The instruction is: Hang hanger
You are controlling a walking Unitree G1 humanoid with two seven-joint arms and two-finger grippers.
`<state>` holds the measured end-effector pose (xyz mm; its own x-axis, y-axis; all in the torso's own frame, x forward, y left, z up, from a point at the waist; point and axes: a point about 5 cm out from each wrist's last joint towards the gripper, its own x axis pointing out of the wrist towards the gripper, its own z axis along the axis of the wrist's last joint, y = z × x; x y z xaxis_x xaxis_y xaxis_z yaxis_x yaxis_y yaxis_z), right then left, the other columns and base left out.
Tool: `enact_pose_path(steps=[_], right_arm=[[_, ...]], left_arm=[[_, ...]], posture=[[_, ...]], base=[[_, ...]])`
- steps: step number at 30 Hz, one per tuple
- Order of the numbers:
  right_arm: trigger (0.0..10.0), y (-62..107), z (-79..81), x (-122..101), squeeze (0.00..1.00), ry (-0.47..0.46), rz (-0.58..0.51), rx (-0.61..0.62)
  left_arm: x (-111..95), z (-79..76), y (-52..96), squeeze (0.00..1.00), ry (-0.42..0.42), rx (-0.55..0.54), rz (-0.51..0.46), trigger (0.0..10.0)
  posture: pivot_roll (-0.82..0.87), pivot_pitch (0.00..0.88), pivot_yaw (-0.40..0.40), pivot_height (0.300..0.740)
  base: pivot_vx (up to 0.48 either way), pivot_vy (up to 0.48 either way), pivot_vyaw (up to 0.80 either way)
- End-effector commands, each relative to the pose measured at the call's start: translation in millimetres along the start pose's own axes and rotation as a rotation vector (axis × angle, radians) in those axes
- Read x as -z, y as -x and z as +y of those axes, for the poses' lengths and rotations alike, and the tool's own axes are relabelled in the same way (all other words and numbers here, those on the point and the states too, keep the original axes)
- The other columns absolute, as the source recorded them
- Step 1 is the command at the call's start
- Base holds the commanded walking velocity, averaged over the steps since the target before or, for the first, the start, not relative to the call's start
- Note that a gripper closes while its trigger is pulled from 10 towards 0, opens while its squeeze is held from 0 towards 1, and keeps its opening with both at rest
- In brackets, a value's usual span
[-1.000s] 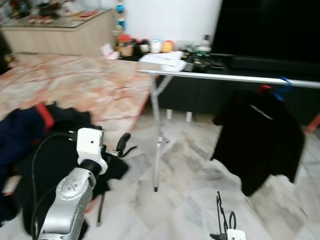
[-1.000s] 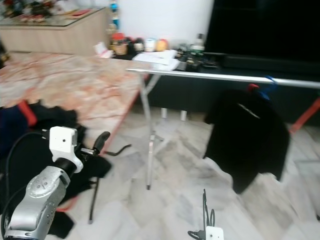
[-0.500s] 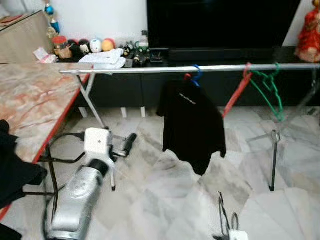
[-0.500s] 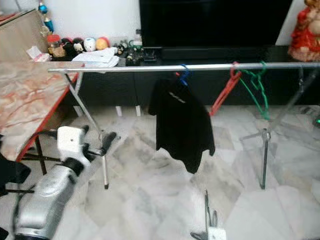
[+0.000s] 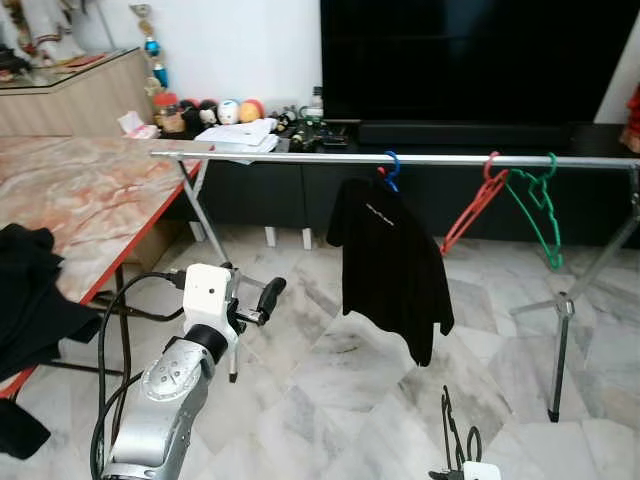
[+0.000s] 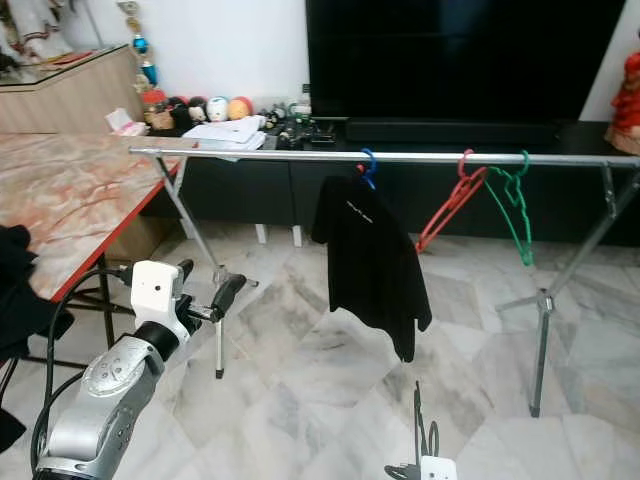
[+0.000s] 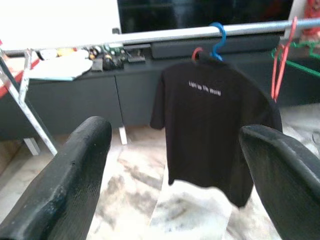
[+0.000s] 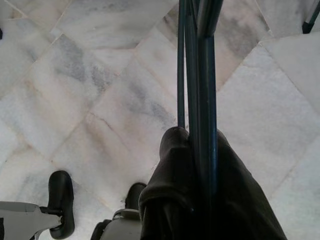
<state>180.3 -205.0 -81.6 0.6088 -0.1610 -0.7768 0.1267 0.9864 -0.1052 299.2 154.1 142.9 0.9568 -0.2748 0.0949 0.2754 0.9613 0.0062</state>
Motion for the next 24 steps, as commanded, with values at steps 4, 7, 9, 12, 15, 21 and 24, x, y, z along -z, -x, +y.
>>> enact_pose_path(steps=[4, 7, 9, 12, 15, 21, 24], right_arm=[[10.0, 0.0, 10.6, -0.5, 0.00, 0.004, 0.007, -0.124], [10.0, -0.3, 14.7, -6.3, 0.00, 0.154, -0.012, -0.215], [10.0, -0.4, 17.6, -9.6, 0.00, 0.255, -0.022, -0.267], [10.0, 0.6, 28.8, -17.4, 0.00, 0.592, -0.043, -0.425], [10.0, 1.4, 32.8, -18.4, 0.00, 0.708, -0.045, -0.477], [10.0, 2.2, 35.2, -87.5, 0.00, 0.866, -0.215, -0.642], [10.0, 7.7, 31.8, -114.2, 0.00, 0.953, -0.277, -0.718]], left_arm=[[13.3, 8.9, 3.2, 0.00, -0.119, 0.070, 0.088, 10.0], [17.1, 14.5, 3.6, 0.00, -0.167, 0.091, 0.116, 10.0], [20.7, 11.8, 3.9, 0.00, -0.212, 0.151, 0.140, 10.0], [39.6, -2.2, 11.6, 0.00, -0.343, 0.416, 0.248, 10.0], [49.5, -7.7, 18.8, 0.00, -0.409, 0.544, 0.303, 10.0], [63.4, -17.4, 27.0, 0.00, -0.481, 0.769, 0.387, 10.0], [66.3, -19.7, 27.8, 0.00, -0.487, 0.820, 0.393, 10.0]], posture=[[0.06, 0.031, 0.057, 0.740], [0.06, 0.036, 0.057, 0.740], [0.07, 0.040, 0.053, 0.740], [0.06, 0.048, 0.047, 0.740], [0.05, 0.049, 0.048, 0.740], [0.05, 0.060, 0.047, 0.740], [0.04, 0.067, 0.050, 0.740]], base=[[0.000, 0.000, 0.00], [0.000, 0.000, 0.00], [0.000, 0.000, 0.00], [0.000, 0.000, 0.00], [0.000, 0.000, 0.00], [0.000, 0.000, 0.00], [0.000, 0.000, 0.00]])
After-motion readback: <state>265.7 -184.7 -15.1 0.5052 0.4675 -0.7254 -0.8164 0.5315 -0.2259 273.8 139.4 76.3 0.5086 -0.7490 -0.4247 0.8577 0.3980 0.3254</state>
